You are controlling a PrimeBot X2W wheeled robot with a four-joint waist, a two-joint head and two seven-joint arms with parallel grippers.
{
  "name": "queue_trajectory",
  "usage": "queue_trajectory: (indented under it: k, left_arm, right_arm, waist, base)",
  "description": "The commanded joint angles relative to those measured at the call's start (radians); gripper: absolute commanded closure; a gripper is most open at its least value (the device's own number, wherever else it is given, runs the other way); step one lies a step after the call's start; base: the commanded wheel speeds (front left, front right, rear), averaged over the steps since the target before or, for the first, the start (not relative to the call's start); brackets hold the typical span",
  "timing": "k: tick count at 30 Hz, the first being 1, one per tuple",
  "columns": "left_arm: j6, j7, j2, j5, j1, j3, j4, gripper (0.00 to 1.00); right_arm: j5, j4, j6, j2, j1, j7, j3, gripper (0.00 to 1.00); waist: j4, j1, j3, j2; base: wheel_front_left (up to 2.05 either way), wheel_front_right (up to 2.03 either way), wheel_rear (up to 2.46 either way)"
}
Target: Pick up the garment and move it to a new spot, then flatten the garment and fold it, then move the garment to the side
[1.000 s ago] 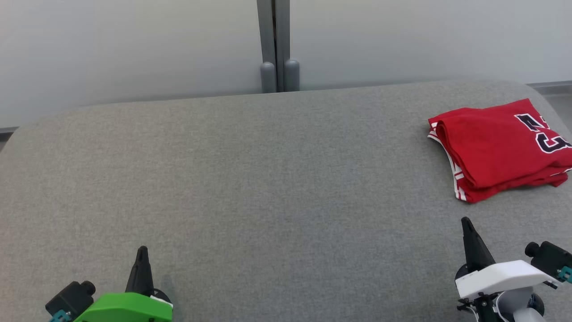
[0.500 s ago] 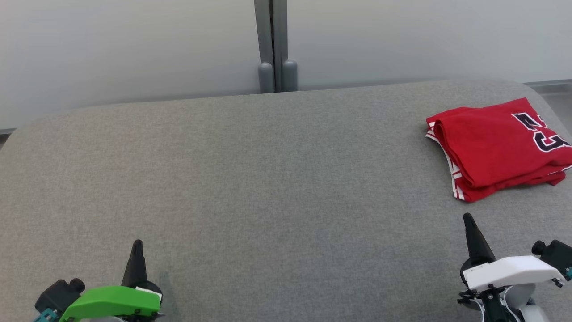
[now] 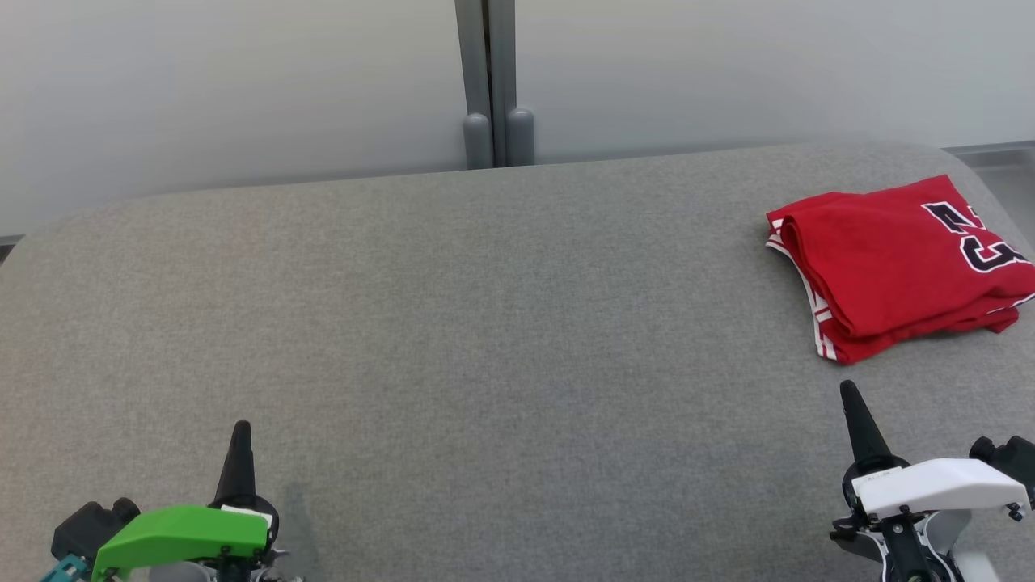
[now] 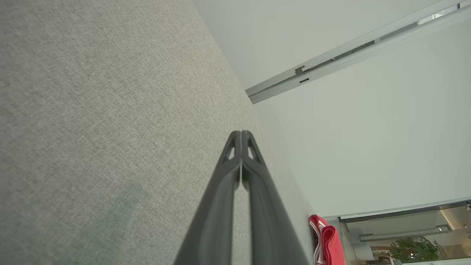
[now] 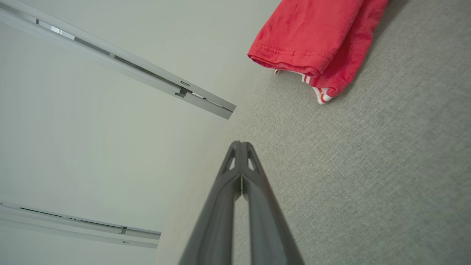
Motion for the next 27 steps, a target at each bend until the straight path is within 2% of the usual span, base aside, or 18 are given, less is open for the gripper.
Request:
queue_trajectory:
  k: [1,27]
  left_arm:
    - [-0.005,0.007,0.004,-0.026,-0.03,0.009,-0.011,1.0]
    - [-0.018,0.071,0.005,-0.234,-0.054,0.047,-0.02,1.0]
  right_arm:
    - [0.028,-0.014,0.0,-0.007,-0.022,0.006,-0.004,1.0]
    - [0.261,-0.024,-0.001,-0.008,-0.028,0.069,-0.016,1.0]
  waist:
    - [-0.001,0.0,0.0,0.0]
    - [-0.012,0.0,0.0,0.0]
  base:
    - [0.0,0.0,0.0]
    - [0.0,0.0,0.0]
